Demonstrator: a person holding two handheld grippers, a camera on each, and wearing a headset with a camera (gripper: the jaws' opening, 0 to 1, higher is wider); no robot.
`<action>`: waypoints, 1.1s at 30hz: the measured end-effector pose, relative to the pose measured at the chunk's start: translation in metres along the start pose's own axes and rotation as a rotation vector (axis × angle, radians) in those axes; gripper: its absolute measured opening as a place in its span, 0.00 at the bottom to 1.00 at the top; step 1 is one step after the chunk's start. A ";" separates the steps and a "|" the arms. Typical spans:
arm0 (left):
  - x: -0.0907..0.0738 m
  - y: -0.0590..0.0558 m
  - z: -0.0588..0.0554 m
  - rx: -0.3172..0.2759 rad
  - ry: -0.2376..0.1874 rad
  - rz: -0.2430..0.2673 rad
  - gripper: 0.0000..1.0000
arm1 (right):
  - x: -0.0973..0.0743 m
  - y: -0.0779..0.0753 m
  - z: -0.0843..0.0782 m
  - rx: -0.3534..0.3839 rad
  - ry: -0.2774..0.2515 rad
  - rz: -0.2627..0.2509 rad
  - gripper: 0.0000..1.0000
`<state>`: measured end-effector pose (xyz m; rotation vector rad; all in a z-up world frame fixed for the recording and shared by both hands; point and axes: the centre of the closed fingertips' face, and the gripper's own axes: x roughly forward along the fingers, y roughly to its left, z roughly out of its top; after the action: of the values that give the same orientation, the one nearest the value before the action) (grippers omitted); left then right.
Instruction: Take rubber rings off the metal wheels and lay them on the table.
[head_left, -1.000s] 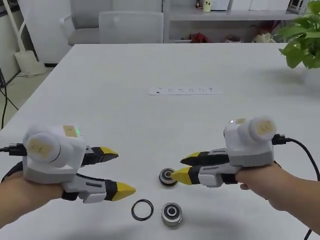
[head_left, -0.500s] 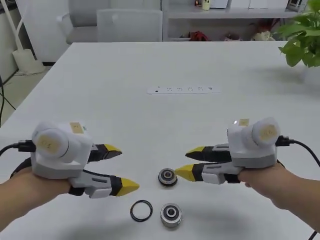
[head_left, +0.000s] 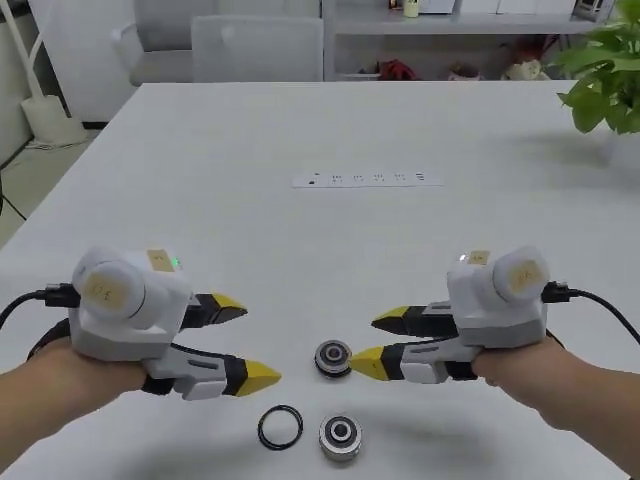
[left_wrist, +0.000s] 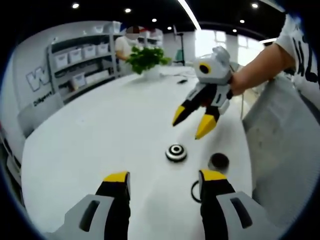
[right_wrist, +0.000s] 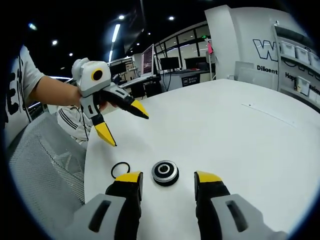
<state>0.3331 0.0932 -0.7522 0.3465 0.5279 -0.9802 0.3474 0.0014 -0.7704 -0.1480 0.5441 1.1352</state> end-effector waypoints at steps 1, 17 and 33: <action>0.001 0.000 0.000 -0.001 0.001 -0.001 0.56 | 0.000 0.000 0.000 0.003 0.000 0.002 0.39; 0.014 0.003 0.004 -0.009 -0.012 -0.010 0.55 | 0.008 -0.005 -0.003 -0.004 -0.002 -0.011 0.39; 0.030 0.002 0.010 -0.014 -0.025 -0.030 0.54 | 0.013 -0.005 -0.009 -0.014 0.005 -0.005 0.39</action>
<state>0.3509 0.0688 -0.7610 0.3140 0.5183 -1.0079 0.3531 0.0063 -0.7850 -0.1642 0.5400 1.1345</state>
